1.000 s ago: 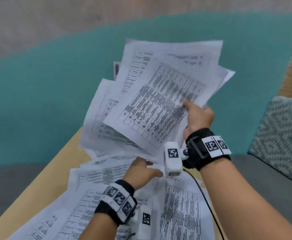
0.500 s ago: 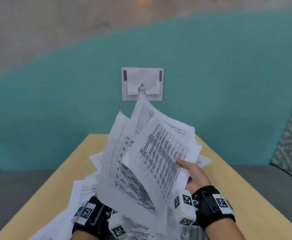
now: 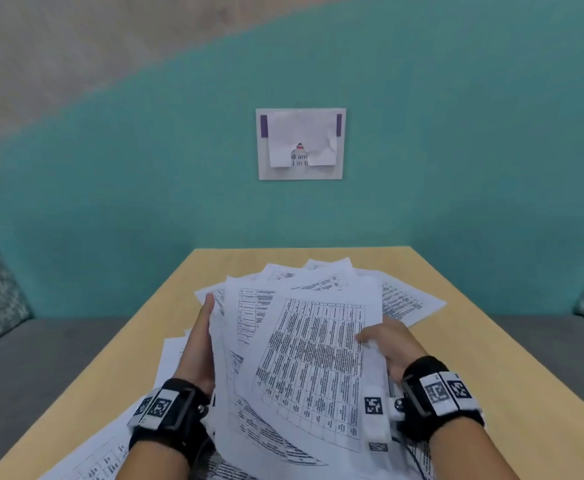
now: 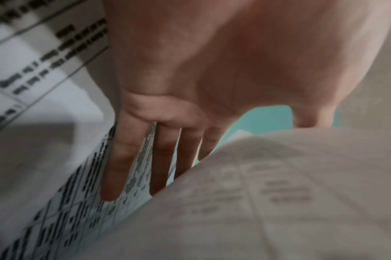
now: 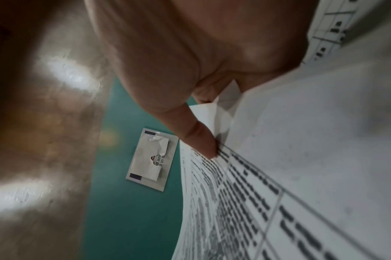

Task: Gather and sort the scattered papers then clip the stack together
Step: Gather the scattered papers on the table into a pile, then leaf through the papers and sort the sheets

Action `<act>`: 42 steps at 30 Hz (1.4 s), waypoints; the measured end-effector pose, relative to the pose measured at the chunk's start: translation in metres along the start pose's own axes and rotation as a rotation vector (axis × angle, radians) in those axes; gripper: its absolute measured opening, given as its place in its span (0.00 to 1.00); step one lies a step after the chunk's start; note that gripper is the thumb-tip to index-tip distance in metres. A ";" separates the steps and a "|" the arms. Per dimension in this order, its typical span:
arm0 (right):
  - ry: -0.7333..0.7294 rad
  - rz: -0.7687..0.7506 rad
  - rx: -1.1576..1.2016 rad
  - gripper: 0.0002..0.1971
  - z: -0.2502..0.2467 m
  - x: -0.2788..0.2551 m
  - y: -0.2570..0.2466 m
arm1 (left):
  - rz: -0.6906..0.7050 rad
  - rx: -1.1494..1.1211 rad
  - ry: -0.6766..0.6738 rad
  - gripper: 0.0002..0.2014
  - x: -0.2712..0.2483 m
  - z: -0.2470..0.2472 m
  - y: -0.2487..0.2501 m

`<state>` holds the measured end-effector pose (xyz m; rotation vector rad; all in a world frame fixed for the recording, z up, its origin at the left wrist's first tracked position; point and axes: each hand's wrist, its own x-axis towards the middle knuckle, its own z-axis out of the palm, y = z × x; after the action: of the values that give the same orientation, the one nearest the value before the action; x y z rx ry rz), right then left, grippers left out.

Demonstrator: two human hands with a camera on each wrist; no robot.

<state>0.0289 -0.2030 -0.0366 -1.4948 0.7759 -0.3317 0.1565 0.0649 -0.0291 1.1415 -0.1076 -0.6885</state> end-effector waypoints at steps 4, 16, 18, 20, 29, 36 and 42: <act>-0.001 0.028 -0.024 0.23 -0.011 0.010 0.012 | -0.044 0.063 -0.135 0.32 0.003 -0.002 -0.001; -0.116 -0.081 -0.068 0.19 -0.010 -0.005 0.001 | -0.044 0.053 -0.089 0.24 0.001 0.004 -0.002; -0.106 -0.146 -0.037 0.20 -0.008 -0.009 -0.005 | -0.044 0.047 -0.093 0.26 -0.001 0.005 -0.002; -0.050 -0.230 0.036 0.21 -0.009 -0.011 -0.013 | -0.036 0.050 -0.087 0.25 -0.001 0.004 -0.002; 0.140 -0.517 0.263 0.22 -0.027 -0.027 -0.043 | 0.025 0.353 -0.082 0.17 0.000 0.023 0.018; 0.127 -0.627 0.388 0.18 -0.041 -0.040 -0.062 | 0.319 0.442 -0.030 0.21 0.014 0.038 0.048; 0.132 -0.680 0.412 0.16 -0.039 -0.044 -0.071 | 0.459 0.387 -0.122 0.24 -0.003 0.058 0.061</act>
<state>-0.0094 -0.2112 0.0467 -1.3083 0.2474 -1.0431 0.1573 0.0342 0.0497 1.3799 -0.6088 -0.3301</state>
